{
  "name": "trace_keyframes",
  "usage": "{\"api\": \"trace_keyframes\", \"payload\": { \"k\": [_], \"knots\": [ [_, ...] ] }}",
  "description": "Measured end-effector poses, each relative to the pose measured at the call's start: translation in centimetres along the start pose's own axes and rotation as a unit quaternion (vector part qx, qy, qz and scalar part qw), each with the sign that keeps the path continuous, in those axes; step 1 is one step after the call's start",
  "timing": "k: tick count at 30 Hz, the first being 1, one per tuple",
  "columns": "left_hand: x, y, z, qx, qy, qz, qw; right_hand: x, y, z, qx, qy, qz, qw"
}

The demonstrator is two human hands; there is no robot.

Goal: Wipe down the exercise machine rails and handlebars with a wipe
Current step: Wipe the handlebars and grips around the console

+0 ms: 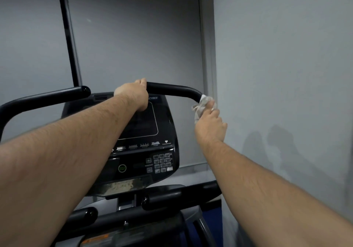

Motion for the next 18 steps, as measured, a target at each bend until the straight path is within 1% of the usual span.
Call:
{"api": "trace_keyframes", "payload": {
  "k": [3, 5, 8, 10, 12, 14, 16, 17, 18],
  "knots": [
    [-0.3, 0.0, -0.1, 0.006, 0.009, 0.003, 1.0, -1.3, 0.4, -0.4, 0.018, -0.024, 0.013, 0.999],
    [-0.5, 0.0, -0.1, 0.001, 0.008, 0.02, 1.0, -2.0, 0.4, -0.7, 0.027, -0.029, 0.024, 0.999],
    [-1.5, 0.7, 0.2, -0.034, -0.002, 0.038, 0.999, -3.3, -0.2, -0.4, 0.015, -0.039, 0.044, 0.998],
    [-3.3, 1.7, 0.2, -0.073, -0.01, 0.064, 0.995, -4.7, -0.5, 0.6, 0.004, -0.079, 0.024, 0.997],
    [-5.9, 3.9, -0.1, -0.091, 0.008, 0.112, 0.99, -7.0, 0.1, 2.0, 0.013, -0.144, 0.018, 0.989],
    [-8.9, 7.1, -0.2, -0.084, 0.036, 0.172, 0.981, -10.4, 1.7, 2.9, 0.046, -0.177, 0.054, 0.982],
    [-11.5, 10.6, 0.6, -0.054, 0.054, 0.221, 0.972, -14.1, 3.6, 3.0, 0.085, -0.17, 0.11, 0.976],
    [-12.7, 11.8, 1.0, -0.047, 0.059, 0.225, 0.971, -15.8, 4.3, 3.0, 0.101, -0.162, 0.127, 0.973],
    [-13.6, 12.6, 1.5, -0.057, 0.06, 0.202, 0.976, -17.2, 4.7, 3.1, 0.112, -0.153, 0.13, 0.973]
  ]
}}
Point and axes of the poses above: each hand's wrist, its own x-axis towards the middle knuckle, its own y-axis out of the palm, z = x × y, the point moved 5 cm from there along x, towards the middle knuckle, and after that the axes turned 9 degrees about -y, right-handed, at the moved point
